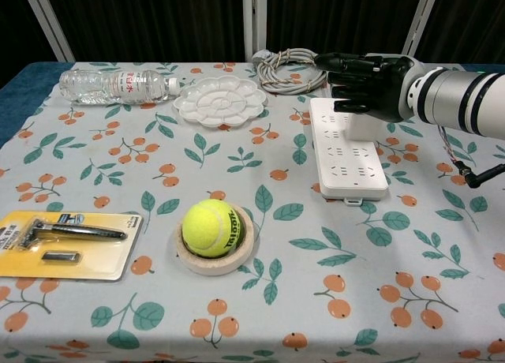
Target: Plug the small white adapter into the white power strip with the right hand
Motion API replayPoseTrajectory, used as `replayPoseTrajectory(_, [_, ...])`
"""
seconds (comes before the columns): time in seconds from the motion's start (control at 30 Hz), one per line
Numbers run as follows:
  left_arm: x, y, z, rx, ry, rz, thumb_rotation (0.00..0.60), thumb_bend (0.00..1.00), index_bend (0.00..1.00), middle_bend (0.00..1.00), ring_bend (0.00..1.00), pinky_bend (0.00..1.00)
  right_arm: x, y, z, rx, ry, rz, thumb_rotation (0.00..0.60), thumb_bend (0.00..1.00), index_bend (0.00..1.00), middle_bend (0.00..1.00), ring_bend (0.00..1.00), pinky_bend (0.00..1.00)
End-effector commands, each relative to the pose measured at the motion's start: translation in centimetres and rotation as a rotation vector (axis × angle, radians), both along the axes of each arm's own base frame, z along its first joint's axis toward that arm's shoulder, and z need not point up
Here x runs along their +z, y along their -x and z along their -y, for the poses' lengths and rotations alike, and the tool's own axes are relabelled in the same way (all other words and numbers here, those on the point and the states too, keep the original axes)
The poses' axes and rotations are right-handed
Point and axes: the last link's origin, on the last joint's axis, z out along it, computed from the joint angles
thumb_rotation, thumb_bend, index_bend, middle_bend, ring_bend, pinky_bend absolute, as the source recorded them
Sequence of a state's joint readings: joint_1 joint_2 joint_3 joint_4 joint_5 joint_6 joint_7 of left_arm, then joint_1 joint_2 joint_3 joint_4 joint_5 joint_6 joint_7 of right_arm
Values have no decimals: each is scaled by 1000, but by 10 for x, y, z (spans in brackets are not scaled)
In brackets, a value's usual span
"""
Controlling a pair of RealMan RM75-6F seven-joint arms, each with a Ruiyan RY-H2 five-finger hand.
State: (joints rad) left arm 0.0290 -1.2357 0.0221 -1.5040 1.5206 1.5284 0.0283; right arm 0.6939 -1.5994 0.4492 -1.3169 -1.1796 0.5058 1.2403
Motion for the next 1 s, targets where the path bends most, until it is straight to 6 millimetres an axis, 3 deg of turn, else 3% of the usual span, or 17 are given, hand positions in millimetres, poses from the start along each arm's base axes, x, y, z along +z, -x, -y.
replayPoseTrajectory(0.03, [0,0,0,0,-1,0,600,83,64,0,0,0,3,-1,0,-1,12,10,600,752,1000,997,1000,1000])
replayPoseTrajectory(0.4, [3,-2,-1,-9,-7,-3,600,83,64,0,0,0,36,-1,-1,35,111,23,600,758,1000,997,1000,1000])
replayPoseTrajectory(0.53, [3,-4,-3,-19,-11,-6,600,82,64,0,0,0,57,6,-8,115,186,-68,600,755,992,982,972,983])
replayPoseTrajectory(0.6, [4,-5,-4,-24,-16,-7,600,82,64,0,0,0,71,16,-15,193,264,-189,600,740,899,904,872,872])
replayPoseTrajectory(0.7, [4,-6,-7,-33,-20,-7,600,82,64,0,0,0,92,36,-30,322,390,-441,600,676,669,730,657,573])
replayPoseTrajectory(0.83, [2,-9,-12,-50,-20,-6,600,82,64,0,0,0,118,62,-52,426,496,-762,600,370,414,456,310,126])
replayPoseTrajectory(0.9, [0,-12,-16,-63,-19,-6,600,82,64,0,0,0,129,73,-66,456,523,-901,600,317,326,367,212,28])
replayPoseTrajectory(1.0, [0,-15,-20,-76,-23,-8,600,83,64,0,0,0,144,88,-87,474,517,-1072,600,286,170,235,89,0])
